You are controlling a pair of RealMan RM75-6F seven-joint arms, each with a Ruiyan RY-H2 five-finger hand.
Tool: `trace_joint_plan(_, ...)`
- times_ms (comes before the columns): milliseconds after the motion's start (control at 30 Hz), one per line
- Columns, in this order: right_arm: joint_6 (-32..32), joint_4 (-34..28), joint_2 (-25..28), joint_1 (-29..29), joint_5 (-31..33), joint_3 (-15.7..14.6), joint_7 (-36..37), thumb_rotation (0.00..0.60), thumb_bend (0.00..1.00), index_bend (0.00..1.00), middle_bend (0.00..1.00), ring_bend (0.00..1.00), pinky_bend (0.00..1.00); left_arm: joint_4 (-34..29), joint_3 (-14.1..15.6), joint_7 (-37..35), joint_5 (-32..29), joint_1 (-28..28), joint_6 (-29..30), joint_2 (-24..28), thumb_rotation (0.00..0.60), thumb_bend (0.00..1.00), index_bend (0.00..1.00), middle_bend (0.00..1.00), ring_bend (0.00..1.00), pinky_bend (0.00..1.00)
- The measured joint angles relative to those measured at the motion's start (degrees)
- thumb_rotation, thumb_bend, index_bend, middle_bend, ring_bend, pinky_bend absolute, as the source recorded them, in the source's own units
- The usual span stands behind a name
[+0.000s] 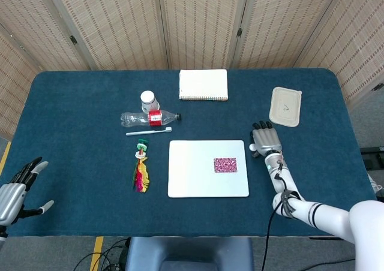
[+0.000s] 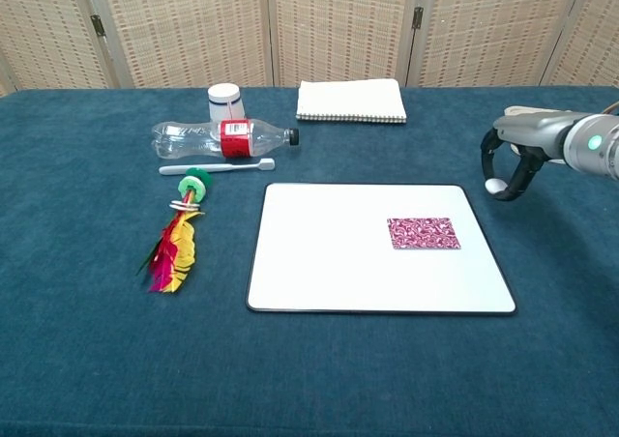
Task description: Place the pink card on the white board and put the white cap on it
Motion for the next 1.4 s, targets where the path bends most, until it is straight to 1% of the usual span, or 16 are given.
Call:
trace_joint_plan(200,5.0,-10.8,2.2,-0.2,-3.2,-0.5,-2.2,0.600,0.26,0.52,0.13,0.00,0.00,0.4,-0.1,-0.9,-0.5,-0.3,-0.6,-0.2,0.600,0.25,0.09,0.03,0.02,0.18)
trace_joint_plan(267,6.3,-12.4,1.9,0.2,-4.0,-1.0,-3.8,0.600,0.26,0.52,0.13,0.00,0.00,0.9,-0.2,-1.7,-0.6,-0.3,-0.6,-0.3,0.600,0.25,0.09,0.03,0.02,0.18)
trace_joint_plan(467,7.8,-13.2,-1.2,1.6,-4.0,-2.0,-7.7,0.600,0.26,0.52,0.13,0.00,0.00,1.9,-0.5,-4.0,-1.1,-0.2,-0.5,-0.1,0.600,0.25,0.09,0.03,0.02,0.18)
trace_joint_plan(667,8.0,-10.8,-4.3,2.9,-2.3,-2.3,-10.0,0.600,0.26,0.52,0.13,0.00,0.00,2.4,-0.4,-5.8,-0.4,-0.1,0.2,0.1,0.600,0.25,0.09,0.03,0.02,0.18)
trace_joint_plan(800,8.0,-9.9,-5.3,3.4,-1.7,-2.3,-10.7,0.600,0.25,0.52,0.12,0.00,0.00,2.7,-0.3,-6.2,-0.4,-0.1,0.3,0.2,0.600,0.25,0.09,0.03,0.02,0.18)
trace_joint_plan(867,7.8,-9.9,-5.3,3.5,-1.3,-2.5,-11.1,0.600,0.24,0.48,0.11,0.00,0.00,2.7,-0.3,-6.4,-0.4,-0.1,0.2,0.2,0.600,0.25,0.09,0.03,0.02,0.18)
trace_joint_plan(1000,6.8,-10.1,-5.3,3.9,0.4,-2.7,-12.0,0.600,0.21,0.35,0.08,0.00,0.00,2.7,-0.3,-6.3,-0.4,-0.1,0.3,0.2,0.600,0.25,0.09,0.03,0.02,0.18)
trace_joint_plan(1067,6.4,-10.2,-5.2,4.1,0.9,-2.9,-12.2,0.600,0.20,0.31,0.07,0.00,0.00,2.7,-0.3,-6.2,-0.2,-0.1,0.4,0.2,0.600,0.25,0.09,0.03,0.02,0.18)
trace_joint_plan(1133,6.2,-10.4,-5.0,4.4,1.6,-3.1,-12.8,0.600,0.20,0.25,0.05,0.00,0.00,2.7,-0.3,-6.1,-0.3,0.0,0.4,0.1,0.600,0.26,0.09,0.03,0.02,0.18)
trace_joint_plan(1267,7.2,-12.2,-4.0,4.4,2.0,-3.2,-13.2,0.600,0.20,0.20,0.04,0.00,0.00,2.8,-0.4,-5.6,-0.4,0.0,0.4,0.1,0.600,0.25,0.09,0.03,0.02,0.18)
trace_joint_plan(1400,10.1,-15.4,-1.9,2.9,-1.4,-3.0,-10.6,0.600,0.19,0.15,0.04,0.00,0.00,2.7,-0.4,-4.6,-0.6,0.0,0.3,0.0,0.600,0.25,0.09,0.03,0.02,0.18)
